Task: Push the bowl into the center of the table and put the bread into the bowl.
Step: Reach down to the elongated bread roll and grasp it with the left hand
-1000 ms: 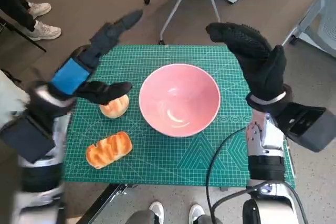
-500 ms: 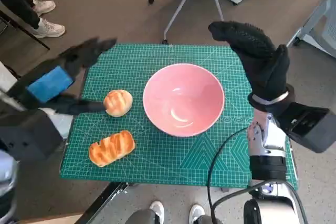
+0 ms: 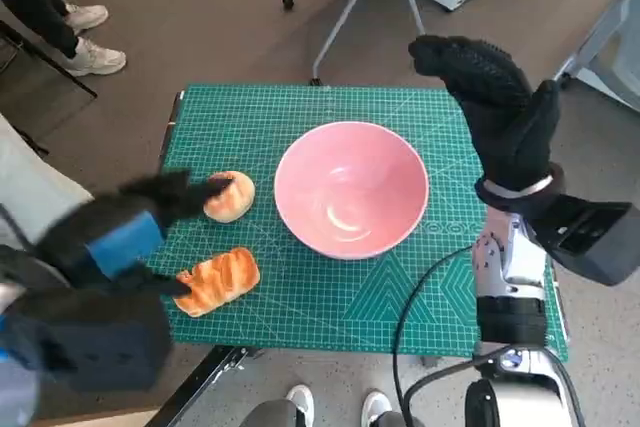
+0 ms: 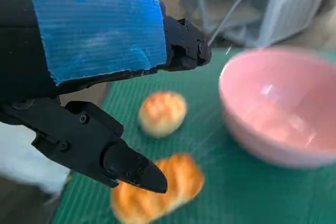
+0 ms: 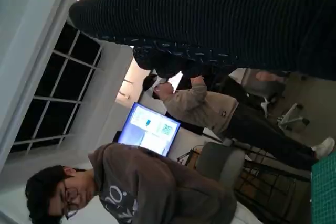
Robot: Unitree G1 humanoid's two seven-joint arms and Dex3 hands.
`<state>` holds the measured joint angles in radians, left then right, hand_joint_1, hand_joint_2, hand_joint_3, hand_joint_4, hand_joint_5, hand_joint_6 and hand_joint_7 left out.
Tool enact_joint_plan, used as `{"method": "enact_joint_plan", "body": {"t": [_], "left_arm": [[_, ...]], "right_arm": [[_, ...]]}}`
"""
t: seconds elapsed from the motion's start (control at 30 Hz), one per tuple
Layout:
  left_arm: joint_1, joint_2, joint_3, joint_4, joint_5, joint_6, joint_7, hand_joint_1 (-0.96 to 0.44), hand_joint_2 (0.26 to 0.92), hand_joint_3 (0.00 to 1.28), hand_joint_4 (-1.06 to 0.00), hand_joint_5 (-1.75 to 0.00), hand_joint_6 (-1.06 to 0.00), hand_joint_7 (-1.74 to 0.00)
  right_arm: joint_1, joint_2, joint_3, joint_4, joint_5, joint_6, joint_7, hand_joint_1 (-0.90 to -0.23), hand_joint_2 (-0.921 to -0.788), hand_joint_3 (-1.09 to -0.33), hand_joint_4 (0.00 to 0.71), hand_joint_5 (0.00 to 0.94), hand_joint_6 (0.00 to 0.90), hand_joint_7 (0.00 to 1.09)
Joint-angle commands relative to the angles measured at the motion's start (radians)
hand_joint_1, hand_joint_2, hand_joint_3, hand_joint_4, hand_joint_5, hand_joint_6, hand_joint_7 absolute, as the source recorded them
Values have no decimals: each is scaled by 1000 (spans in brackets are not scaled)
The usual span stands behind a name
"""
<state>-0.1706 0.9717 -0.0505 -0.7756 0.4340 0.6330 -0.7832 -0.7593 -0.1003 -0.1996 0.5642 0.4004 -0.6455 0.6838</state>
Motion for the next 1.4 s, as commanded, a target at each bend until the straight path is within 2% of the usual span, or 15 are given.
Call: {"method": "enact_joint_plan", "body": {"t": [0.03, 0.3, 0.9, 1.4], "left_arm": [[17, -4, -74, -15, 74, 32, -2, -357, 757, 3, -284, -16, -290, -14], [19, -10, -143, -3, 142, 47, -23, -389, 772, 7, -308, -14, -309, -14], [65, -57, -209, 22, 302, 76, -44, -459, 812, 9, -381, -15, -364, -19], [65, -155, -247, 151, 380, 61, -28, -451, 827, 5, -391, -5, -384, -14]], "right_arm": [[4, 6, -2, 12, 18, 16, 1, -666, -921, -723, 158, 0, -1, 551], [6, 4, 3, 8, 30, 24, 7, -667, -921, -722, 157, 0, -1, 548], [6, -1, 4, 8, 37, 28, 10, -660, -921, -729, 153, 0, -1, 537], [8, 0, 8, 1, 20, 13, 0, -661, -921, -737, 157, 2, -1, 526]]}}
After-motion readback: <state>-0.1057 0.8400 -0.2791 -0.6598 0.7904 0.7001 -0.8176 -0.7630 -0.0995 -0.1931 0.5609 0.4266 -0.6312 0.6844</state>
